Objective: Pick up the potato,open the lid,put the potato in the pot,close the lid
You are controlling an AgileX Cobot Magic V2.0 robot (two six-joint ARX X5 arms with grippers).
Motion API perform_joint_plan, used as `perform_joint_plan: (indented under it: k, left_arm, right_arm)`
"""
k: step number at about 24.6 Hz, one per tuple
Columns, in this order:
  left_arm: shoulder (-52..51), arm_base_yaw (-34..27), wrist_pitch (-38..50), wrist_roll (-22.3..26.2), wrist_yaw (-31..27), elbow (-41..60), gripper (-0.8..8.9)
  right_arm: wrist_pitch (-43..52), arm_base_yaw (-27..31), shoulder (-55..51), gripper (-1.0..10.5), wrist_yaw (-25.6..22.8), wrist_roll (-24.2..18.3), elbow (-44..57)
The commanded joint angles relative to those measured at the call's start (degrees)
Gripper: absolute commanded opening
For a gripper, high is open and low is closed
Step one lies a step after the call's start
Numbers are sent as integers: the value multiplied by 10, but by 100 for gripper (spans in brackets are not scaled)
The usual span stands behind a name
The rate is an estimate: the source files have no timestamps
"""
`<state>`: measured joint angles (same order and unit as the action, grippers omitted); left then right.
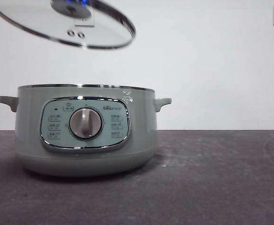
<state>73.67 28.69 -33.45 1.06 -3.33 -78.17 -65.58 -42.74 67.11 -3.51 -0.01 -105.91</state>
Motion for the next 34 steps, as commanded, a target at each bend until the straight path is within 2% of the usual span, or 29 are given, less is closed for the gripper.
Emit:
perform_joint_plan:
  k: [1, 9, 14, 34]
  left_arm:
    - [23, 8, 43, 0, 7, -10, -9]
    - [68, 26, 80, -12, 1, -5, -9]
    - [68, 40, 99, -18, -40, 3, -9]
    - [68, 44, 129, -35, -40, 51, -9]
  right_arm:
    - [-5, -1, -16, 532, -3, 21, 0]
    - [-27, -1, -35, 532, -74, 22, 0]
    - [-33, -1, -35, 532, -74, 21, 0]
    - [-33, -1, -35, 532, -74, 21, 0]
